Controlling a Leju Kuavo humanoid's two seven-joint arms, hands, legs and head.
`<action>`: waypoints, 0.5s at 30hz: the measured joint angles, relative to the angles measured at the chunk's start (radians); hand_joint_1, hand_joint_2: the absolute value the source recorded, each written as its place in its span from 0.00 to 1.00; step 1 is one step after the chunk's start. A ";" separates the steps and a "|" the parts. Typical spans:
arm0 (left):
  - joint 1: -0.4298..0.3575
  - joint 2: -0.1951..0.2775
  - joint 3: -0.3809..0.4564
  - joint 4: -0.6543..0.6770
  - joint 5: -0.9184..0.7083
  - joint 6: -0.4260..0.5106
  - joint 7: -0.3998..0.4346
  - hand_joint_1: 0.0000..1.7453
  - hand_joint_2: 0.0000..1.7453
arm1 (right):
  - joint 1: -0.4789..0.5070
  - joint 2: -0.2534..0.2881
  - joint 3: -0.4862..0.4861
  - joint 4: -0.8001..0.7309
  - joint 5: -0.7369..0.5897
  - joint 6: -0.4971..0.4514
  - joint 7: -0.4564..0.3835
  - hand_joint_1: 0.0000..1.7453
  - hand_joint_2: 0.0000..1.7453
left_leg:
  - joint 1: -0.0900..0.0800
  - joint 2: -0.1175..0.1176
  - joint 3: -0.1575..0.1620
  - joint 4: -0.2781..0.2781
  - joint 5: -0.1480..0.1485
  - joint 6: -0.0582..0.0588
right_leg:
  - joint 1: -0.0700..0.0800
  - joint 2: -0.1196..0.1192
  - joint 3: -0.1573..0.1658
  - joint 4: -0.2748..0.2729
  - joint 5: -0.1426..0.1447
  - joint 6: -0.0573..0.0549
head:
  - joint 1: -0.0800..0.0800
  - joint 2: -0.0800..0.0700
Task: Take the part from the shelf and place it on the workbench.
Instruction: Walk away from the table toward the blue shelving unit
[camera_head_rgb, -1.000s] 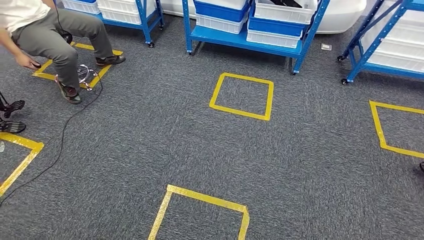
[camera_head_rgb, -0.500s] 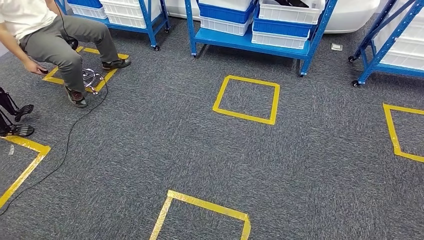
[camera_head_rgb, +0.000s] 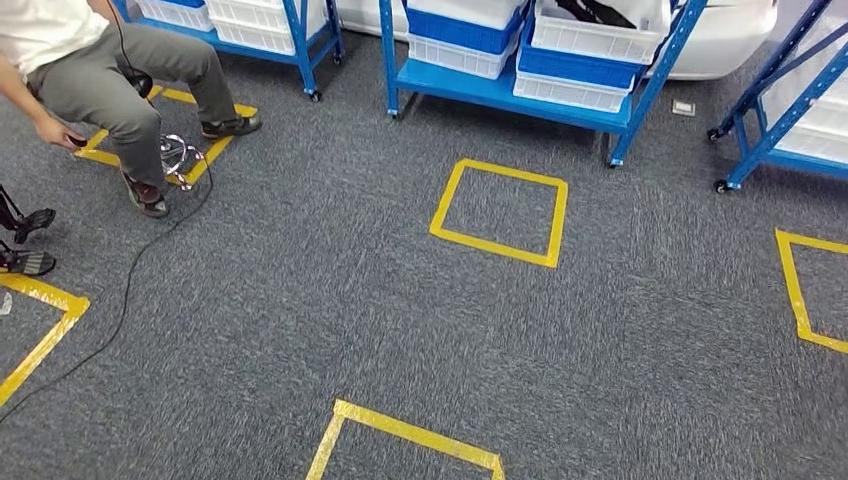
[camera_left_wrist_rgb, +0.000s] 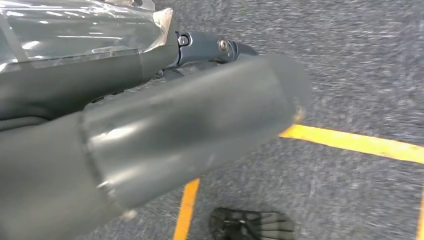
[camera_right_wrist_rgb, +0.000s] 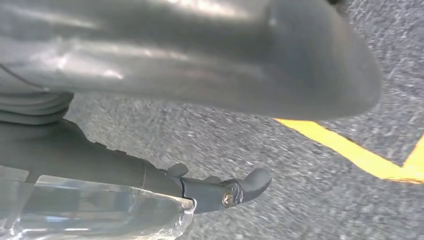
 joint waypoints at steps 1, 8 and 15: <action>0.000 -0.001 0.001 0.000 0.000 -0.001 0.000 0.00 0.00 | 0.002 -0.001 0.000 0.000 0.001 -0.001 0.000 0.00 0.00 | 0.000 -0.003 0.014 0.000 -0.012 -0.002 | 0.000 0.000 -0.035 0.019 -0.025 -0.002 | 0.000 0.000; 0.005 -0.002 0.004 0.000 0.001 -0.004 0.002 0.00 0.00 | 0.010 -0.004 0.000 0.002 0.008 -0.009 0.002 0.00 0.25 | -0.001 -0.011 0.109 0.008 -0.110 -0.031 | -0.001 -0.005 -0.048 -0.200 0.174 0.030 | 0.000 0.000; 0.002 -0.005 0.005 0.000 0.002 -0.004 0.002 0.00 0.00 | 0.005 -0.008 0.003 0.001 0.016 -0.028 0.012 0.00 1.00 | 0.014 0.002 -0.049 0.261 -0.147 -0.062 | 0.001 0.004 0.020 -0.209 0.127 -0.043 | -0.004 0.000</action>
